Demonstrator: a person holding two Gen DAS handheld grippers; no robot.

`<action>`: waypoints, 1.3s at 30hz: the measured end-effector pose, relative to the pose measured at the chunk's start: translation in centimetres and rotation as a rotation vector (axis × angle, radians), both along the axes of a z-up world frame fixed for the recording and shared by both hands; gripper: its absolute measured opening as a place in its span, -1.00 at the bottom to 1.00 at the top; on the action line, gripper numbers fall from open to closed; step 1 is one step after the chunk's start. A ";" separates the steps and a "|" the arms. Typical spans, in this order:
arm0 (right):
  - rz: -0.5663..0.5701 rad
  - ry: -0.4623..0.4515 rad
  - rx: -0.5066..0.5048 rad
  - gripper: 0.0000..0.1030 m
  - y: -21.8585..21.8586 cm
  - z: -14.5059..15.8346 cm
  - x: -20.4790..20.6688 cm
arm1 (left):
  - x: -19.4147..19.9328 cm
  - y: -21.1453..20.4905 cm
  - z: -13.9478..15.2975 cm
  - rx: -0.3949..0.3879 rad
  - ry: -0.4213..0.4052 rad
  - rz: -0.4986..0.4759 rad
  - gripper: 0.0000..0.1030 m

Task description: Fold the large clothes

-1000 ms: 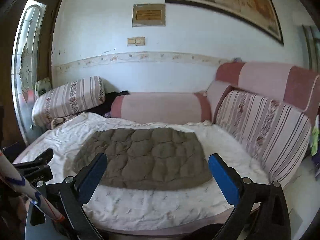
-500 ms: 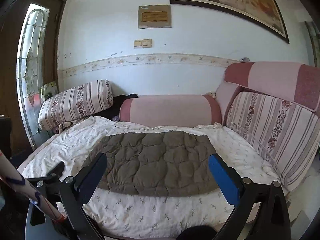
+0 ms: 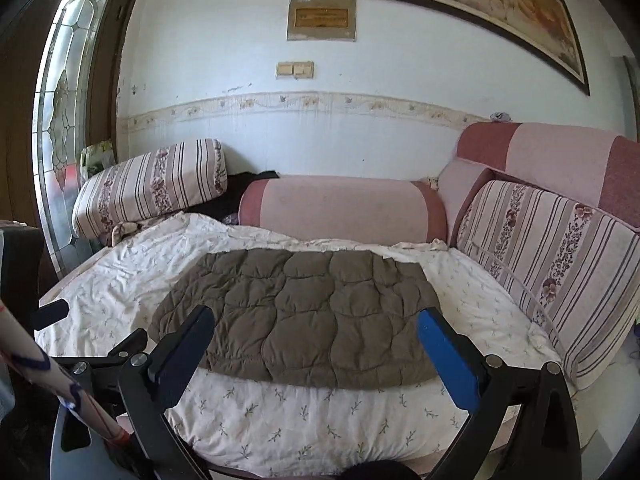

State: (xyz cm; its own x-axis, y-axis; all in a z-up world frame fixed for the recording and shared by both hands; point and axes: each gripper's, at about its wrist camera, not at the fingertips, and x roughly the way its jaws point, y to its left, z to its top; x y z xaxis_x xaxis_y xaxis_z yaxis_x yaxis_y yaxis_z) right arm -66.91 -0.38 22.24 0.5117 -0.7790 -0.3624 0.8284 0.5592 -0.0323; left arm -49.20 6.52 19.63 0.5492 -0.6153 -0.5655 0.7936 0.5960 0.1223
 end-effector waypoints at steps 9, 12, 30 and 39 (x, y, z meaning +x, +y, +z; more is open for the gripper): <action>-0.013 0.013 0.017 1.00 -1.6 -0.2 0.8 | 0.7 -1.7 -0.7 0.019 0.014 -0.013 1.00; -0.026 0.010 0.024 1.00 -2.2 -0.2 0.7 | 0.6 -2.2 -0.7 0.023 0.011 -0.022 1.00; -0.042 0.027 0.056 1.00 -3.2 -0.7 1.2 | 1.0 -2.8 -1.2 0.034 0.026 -0.055 1.00; -0.055 0.027 0.068 1.00 -3.4 -0.9 1.3 | 1.2 -3.1 -1.6 0.042 0.037 -0.068 1.00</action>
